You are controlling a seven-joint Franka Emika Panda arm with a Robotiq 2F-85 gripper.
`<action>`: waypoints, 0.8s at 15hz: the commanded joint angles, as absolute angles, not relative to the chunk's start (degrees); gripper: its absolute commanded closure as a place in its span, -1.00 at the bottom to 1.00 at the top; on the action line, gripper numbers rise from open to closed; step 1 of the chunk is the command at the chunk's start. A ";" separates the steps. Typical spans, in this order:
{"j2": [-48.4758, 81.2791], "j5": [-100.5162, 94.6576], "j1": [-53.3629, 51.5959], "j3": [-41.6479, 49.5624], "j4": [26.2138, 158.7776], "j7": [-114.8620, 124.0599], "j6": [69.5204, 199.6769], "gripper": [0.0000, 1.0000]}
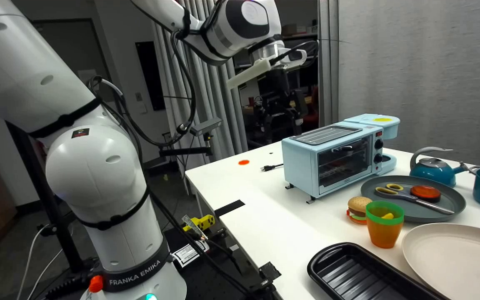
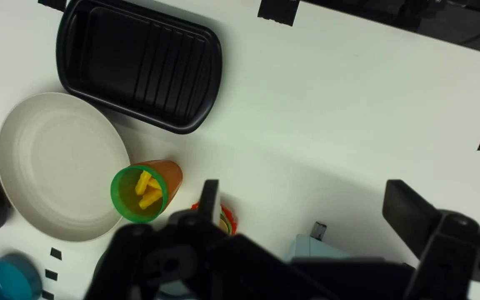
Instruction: Pour the things in the green cup onto the plate
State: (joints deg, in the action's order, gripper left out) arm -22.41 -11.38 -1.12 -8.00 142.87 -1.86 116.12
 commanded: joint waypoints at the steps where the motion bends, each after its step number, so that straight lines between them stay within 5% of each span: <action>1: -22.33 -11.80 -2.28 -6.93 142.78 -1.49 115.94 -1.00; 12: -17.70 -12.10 -0.71 -4.99 141.77 0.32 120.16 -1.00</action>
State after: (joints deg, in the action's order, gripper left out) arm -20.73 -11.38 -1.08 -6.50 142.85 -1.09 117.49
